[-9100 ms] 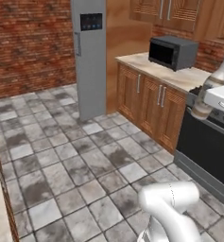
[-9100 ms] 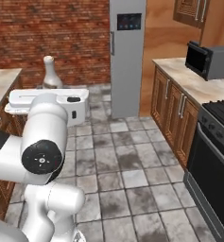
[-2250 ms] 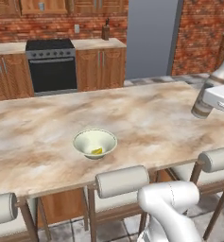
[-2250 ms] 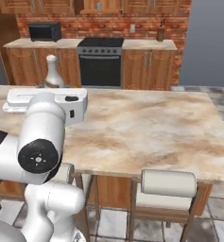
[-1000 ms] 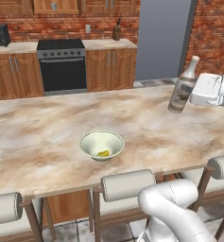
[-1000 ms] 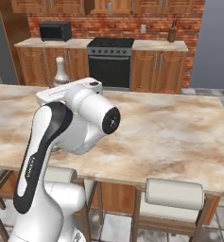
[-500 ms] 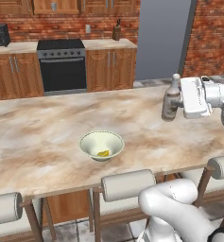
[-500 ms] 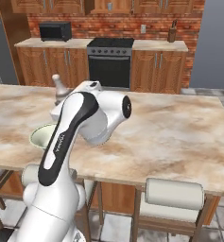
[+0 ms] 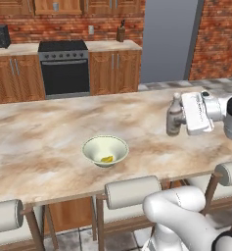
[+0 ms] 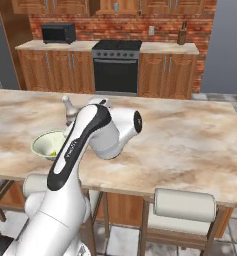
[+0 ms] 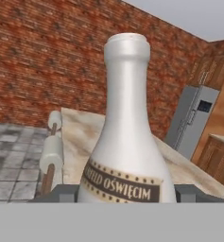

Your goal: There is a bowl on the dining counter. Grab a lemon wedge from the fridge and place it in the bowl. Then get the liquor bottle and glass cup from the cabinet and place them next to the bowl.

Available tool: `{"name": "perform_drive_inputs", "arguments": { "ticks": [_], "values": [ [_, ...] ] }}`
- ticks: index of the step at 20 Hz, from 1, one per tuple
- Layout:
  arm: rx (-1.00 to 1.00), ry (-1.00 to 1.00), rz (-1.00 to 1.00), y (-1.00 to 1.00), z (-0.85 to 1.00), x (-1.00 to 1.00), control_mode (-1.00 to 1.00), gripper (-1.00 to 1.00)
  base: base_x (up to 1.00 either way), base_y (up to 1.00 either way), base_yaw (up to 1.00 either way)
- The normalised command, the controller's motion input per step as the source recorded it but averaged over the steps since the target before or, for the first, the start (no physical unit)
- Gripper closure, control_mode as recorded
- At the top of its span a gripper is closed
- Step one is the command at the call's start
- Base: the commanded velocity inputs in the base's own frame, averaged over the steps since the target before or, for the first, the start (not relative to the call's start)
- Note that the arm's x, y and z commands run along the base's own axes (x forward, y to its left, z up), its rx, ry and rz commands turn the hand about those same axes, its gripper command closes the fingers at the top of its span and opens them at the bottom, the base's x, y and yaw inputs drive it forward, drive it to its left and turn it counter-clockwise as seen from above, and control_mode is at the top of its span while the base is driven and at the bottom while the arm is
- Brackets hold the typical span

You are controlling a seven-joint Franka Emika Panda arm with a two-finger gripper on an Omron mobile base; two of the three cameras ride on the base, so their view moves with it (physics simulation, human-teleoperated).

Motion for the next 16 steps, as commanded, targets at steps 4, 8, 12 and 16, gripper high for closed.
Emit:
{"name": "perform_drive_inputs", "arguments": {
  "ticks": [4,8,12,16],
  "values": [
    [0.02,-0.05,0.08,0.0,-0.8,0.26,-1.0,1.0,0.0,0.0,0.0],
    [0.1,-0.02,0.11,0.03,-0.7,0.36,-1.0,1.0,0.0,0.0,0.0],
    [0.12,-0.01,0.1,0.04,-0.5,0.48,-1.0,1.0,0.0,0.0,0.0],
    [0.04,0.0,0.09,0.02,-0.28,0.26,-1.0,1.0,0.0,0.0,0.0]
  ]
}}
